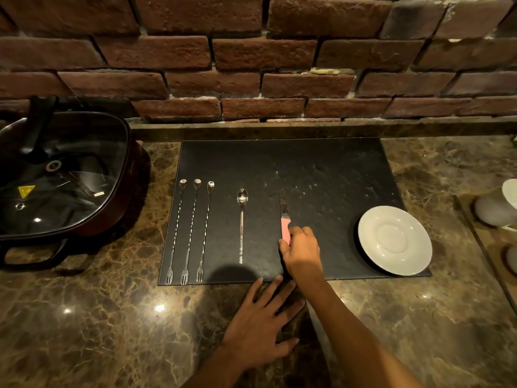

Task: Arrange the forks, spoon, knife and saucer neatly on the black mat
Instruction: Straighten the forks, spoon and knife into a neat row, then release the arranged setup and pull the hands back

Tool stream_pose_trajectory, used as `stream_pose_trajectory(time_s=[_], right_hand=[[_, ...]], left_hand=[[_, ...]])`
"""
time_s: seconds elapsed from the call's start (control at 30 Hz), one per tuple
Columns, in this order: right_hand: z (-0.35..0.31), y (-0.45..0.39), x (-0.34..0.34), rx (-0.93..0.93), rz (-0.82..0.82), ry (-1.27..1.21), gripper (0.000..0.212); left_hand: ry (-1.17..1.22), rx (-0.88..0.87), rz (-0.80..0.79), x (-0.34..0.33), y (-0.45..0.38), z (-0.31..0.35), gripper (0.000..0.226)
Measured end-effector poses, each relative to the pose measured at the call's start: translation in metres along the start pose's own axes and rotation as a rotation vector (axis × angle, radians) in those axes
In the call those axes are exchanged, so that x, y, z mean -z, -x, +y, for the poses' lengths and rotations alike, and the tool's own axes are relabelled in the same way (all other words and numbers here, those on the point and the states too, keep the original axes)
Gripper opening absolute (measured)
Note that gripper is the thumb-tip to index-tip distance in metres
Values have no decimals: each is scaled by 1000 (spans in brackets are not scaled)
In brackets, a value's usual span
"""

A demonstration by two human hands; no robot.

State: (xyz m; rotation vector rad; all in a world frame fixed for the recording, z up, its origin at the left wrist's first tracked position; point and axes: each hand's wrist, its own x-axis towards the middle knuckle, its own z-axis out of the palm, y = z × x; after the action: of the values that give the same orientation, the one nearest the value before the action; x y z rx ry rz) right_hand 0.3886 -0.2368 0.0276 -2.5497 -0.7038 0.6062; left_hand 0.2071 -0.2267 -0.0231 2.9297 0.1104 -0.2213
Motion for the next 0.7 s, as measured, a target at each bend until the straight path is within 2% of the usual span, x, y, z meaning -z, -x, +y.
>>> stream_pose_trajectory(time_s=[0.43, 0.7], right_hand=[[4, 4, 6, -28, 29, -40, 37], [61, 39, 61, 14, 81, -227, 27]], left_hand=[[5, -4, 36, -4, 0, -1, 73], [3, 60, 11, -2, 1, 9, 76]])
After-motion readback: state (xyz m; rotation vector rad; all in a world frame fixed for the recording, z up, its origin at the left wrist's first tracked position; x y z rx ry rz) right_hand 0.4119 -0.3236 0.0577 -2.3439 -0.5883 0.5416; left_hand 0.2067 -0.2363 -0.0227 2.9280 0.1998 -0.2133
